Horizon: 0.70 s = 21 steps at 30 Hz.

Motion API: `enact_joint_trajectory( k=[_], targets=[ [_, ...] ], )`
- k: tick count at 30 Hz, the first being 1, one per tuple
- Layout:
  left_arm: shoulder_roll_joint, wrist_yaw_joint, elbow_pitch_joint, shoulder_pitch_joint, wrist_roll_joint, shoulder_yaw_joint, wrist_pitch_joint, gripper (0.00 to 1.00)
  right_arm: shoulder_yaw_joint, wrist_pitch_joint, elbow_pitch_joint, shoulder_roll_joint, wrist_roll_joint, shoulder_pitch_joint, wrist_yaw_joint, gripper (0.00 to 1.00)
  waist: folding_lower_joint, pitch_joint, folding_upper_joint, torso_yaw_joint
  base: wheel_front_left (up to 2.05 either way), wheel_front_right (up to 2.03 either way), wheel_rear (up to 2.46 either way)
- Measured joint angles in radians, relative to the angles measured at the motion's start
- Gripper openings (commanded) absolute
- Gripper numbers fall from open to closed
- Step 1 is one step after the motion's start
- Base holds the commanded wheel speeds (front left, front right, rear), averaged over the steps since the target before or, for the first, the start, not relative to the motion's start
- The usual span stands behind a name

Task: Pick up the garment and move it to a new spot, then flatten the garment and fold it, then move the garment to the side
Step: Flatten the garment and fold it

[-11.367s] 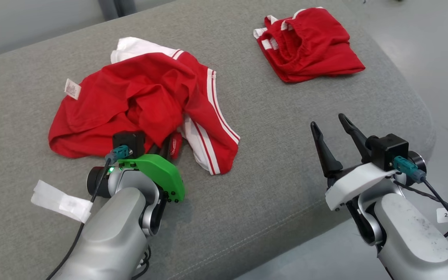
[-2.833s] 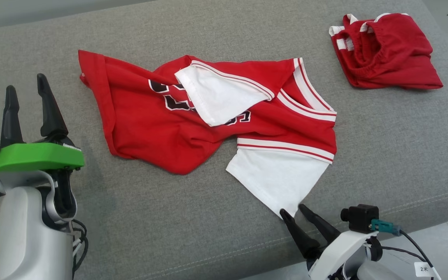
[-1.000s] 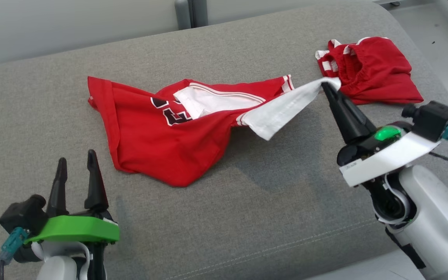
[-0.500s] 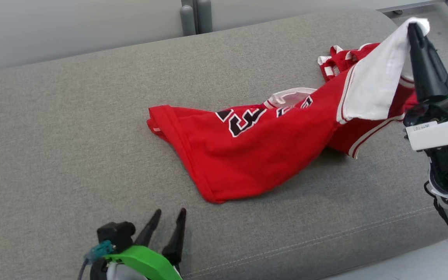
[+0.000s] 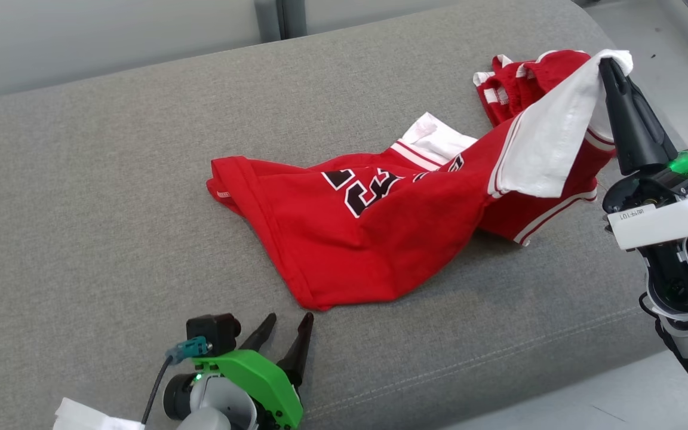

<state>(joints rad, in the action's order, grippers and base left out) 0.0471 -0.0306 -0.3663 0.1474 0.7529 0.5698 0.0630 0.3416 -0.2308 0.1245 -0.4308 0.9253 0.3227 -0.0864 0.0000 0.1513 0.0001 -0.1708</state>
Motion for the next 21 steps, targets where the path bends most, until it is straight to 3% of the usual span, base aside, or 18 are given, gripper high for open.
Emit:
enact_joint_trajectory(
  k=[6,14,15,16,17,21],
  targets=[
    [0.000,-0.043,-0.086,0.067,0.001,0.026,-0.001,1.00,0.007,0.004,0.009,0.006,0.002,0.000,0.000,0.00,0.0000,0.016,0.0000,-0.032,0.00,0.00,0.00],
    [-0.001,-0.045,-0.141,0.136,0.040,0.078,0.004,1.00,0.005,0.004,0.011,0.005,0.006,0.000,0.000,0.00,0.0000,0.027,0.0000,-0.064,0.00,0.00,0.00],
    [-0.001,-0.045,-0.150,0.145,0.040,0.086,0.007,0.83,0.005,0.004,0.011,0.005,0.006,0.000,0.000,0.00,0.0000,0.027,0.0000,-0.067,0.00,0.00,0.00],
    [-0.001,-0.045,-0.159,0.153,0.041,0.092,0.010,0.24,0.005,0.004,0.011,0.005,0.006,0.001,0.000,0.00,0.0000,0.026,0.0000,-0.070,0.00,0.00,0.00],
    [-0.001,-0.045,-0.167,0.160,0.041,0.102,0.013,0.00,0.005,0.004,0.011,0.005,0.006,0.001,0.000,0.00,0.0000,0.023,0.0000,-0.072,0.00,0.00,0.00],
    [-0.002,-0.028,-0.165,0.179,0.067,0.128,0.030,0.00,-0.013,0.004,0.019,-0.008,0.002,0.006,0.000,0.00,0.0000,0.016,0.0000,-0.074,0.00,0.00,0.00]
  ],
)
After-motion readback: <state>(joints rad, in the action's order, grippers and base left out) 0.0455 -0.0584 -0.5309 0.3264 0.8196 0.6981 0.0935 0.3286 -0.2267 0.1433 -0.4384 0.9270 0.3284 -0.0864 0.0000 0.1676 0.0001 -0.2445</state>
